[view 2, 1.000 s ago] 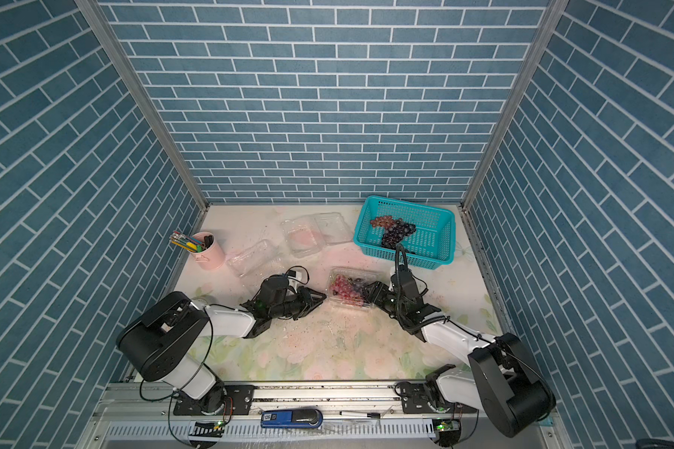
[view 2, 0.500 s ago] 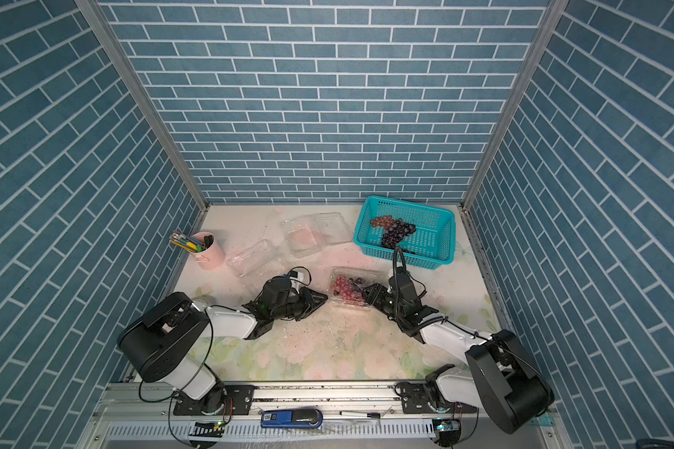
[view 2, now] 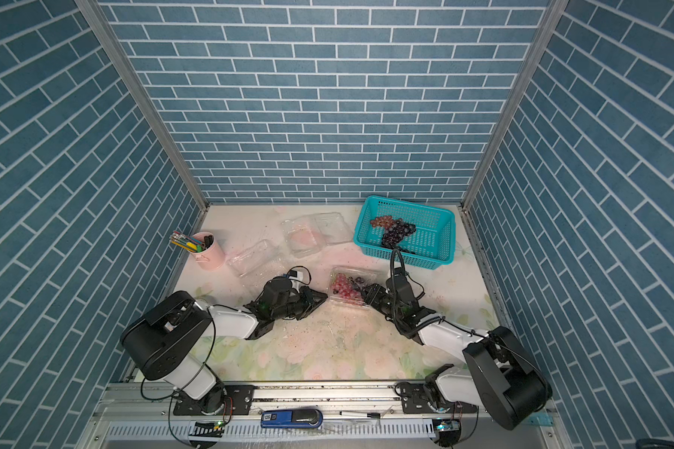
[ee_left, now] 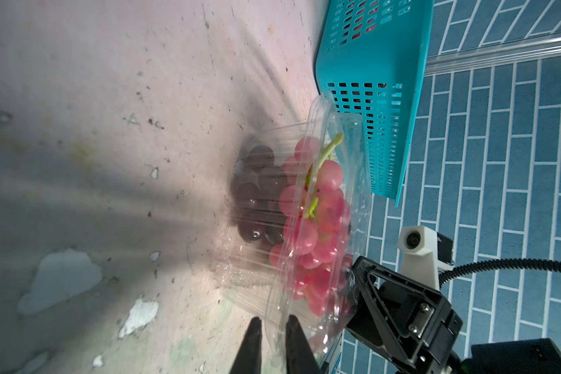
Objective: Pack grapes into containers
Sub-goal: Close the packing box at the center of the board.
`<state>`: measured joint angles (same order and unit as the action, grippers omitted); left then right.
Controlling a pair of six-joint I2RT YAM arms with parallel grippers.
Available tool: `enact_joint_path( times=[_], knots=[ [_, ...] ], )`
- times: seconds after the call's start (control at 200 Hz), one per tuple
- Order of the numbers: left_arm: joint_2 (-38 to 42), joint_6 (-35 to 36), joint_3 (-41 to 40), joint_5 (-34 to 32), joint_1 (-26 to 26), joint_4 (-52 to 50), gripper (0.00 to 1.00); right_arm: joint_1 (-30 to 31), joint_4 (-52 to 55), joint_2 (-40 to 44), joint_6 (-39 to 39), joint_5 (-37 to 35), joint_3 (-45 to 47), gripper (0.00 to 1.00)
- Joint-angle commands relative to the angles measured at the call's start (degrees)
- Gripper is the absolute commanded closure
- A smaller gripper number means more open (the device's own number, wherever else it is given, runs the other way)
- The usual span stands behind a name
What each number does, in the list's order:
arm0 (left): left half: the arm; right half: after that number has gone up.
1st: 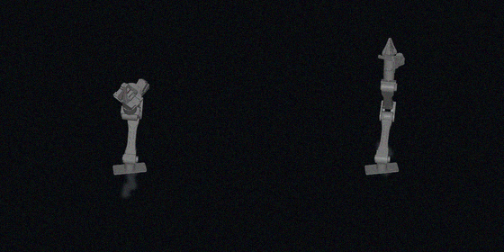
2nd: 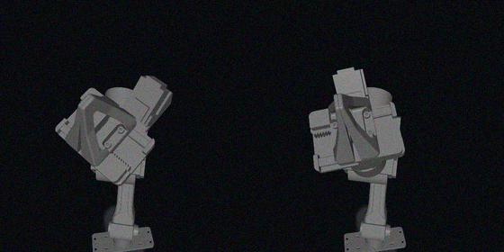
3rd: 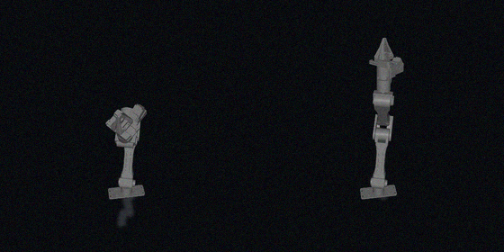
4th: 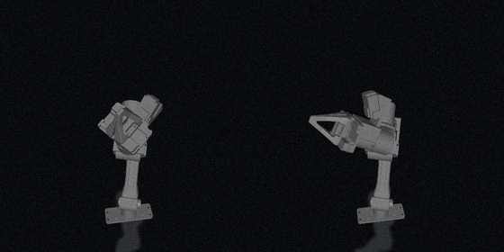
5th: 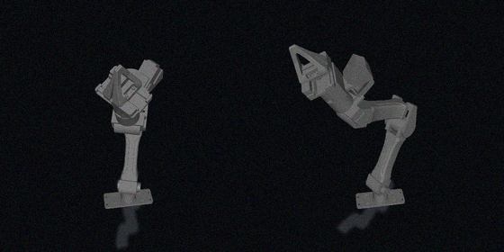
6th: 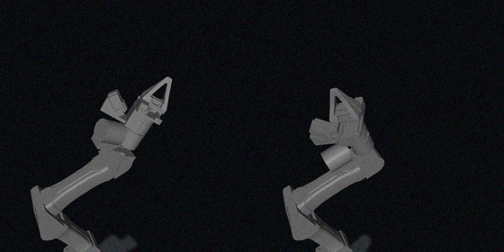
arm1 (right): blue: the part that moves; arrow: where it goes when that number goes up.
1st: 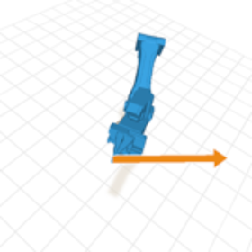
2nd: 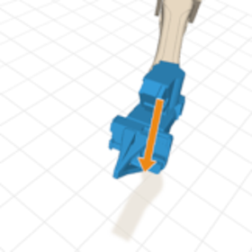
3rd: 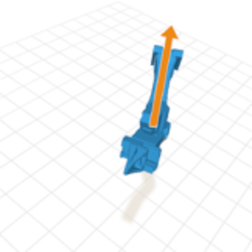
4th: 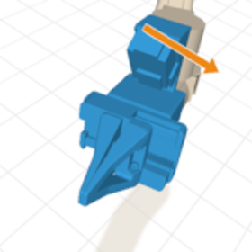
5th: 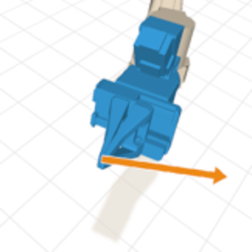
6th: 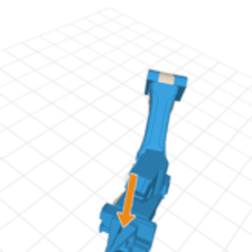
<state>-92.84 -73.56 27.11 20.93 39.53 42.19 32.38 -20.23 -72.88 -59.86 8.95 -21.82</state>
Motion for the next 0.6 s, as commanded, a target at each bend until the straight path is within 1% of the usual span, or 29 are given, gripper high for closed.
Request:
enact_joint_path(
  times=[0.0,0.08,0.38,0.525,0.595],
  knots=[
    [-1.99,-0.32,-0.41,-0.25,0.9,0.24,0.85,1.06,-0.43,-0.7,-2.11,0.55,0.89,0.4],
    [-2.13,-0.29,-0.35,-0.28,0.9,0.28,0.89,1.02,-0.47,-0.6,-2.06,0.54,1.1,0.4],
    [-1.38,0.78,0.28,-0.54,1.02,-1.92,0.9,1.1,-0.39,-0.78,-2.07,0.5,0.86,0.4],
    [-1.38,1.32,0.5,-0.71,1.0,-2.56,0.96,1.11,-0.08,-0.77,-1.94,0.63,0.58,0.4],
    [-1.38,1.58,0.51,-0.65,1.04,-2.82,0.96,1.11,0.06,-0.79,-1.85,0.63,0.55,0.4]
  ],
)
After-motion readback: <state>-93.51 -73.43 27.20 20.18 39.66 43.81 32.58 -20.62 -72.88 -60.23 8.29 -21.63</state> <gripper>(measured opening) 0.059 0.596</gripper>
